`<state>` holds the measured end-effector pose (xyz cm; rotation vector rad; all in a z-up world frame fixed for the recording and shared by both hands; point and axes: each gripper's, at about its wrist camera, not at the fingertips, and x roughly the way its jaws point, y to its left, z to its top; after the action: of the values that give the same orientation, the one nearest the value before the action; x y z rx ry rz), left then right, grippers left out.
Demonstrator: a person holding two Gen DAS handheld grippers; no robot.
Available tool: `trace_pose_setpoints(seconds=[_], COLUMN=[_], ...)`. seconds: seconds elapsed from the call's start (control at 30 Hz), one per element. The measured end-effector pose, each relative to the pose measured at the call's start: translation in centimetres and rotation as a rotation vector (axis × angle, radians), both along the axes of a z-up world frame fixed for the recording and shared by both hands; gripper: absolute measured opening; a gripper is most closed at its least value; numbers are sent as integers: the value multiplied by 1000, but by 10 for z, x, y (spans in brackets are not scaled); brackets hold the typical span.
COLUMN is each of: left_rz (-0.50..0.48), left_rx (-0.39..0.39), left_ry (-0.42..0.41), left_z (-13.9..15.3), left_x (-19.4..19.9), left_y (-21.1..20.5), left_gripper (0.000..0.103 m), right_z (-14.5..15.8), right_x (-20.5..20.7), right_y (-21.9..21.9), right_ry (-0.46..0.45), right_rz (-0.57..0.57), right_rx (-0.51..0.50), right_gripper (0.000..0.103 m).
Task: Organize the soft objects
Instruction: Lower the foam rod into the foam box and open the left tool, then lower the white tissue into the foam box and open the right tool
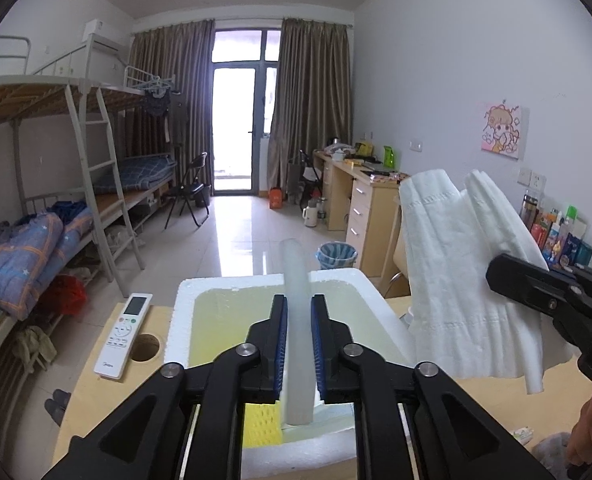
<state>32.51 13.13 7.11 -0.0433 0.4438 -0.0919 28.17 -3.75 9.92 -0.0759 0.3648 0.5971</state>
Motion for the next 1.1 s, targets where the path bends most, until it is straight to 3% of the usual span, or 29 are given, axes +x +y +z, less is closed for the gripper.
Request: trace_pose_setpoints(seconds=[0.03, 0.1, 0.13, 0.17, 0.3, 0.67, 1.1], left_rz=[2, 13, 23, 32, 73, 113, 227], left_rx=[-4, -3, 2, 6, 23, 19, 26], left_ry=[0, -13, -14, -18, -80, -90, -119], left_z=[0, 0, 1, 1, 5, 5, 7], left_x=[1, -1, -1, -2, -10, -22, -54], left_y=[3, 2, 2, 2, 3, 17, 60], left_gripper=[20, 58, 93, 103, 103, 103, 103], right_z=[0, 0, 0, 0, 0, -1, -6], right_x=[0, 0, 1, 1, 2, 3, 7], right_y=[0, 0, -1, -1, -2, 5, 33], right_ry=[0, -1, 0, 0, -1, 3, 19], right_rz=[1, -3, -3, -4, -2, 21, 103], right_rx=[0, 1, 2, 2, 3, -8, -11], right_gripper=[6, 6, 6, 6, 6, 6, 6])
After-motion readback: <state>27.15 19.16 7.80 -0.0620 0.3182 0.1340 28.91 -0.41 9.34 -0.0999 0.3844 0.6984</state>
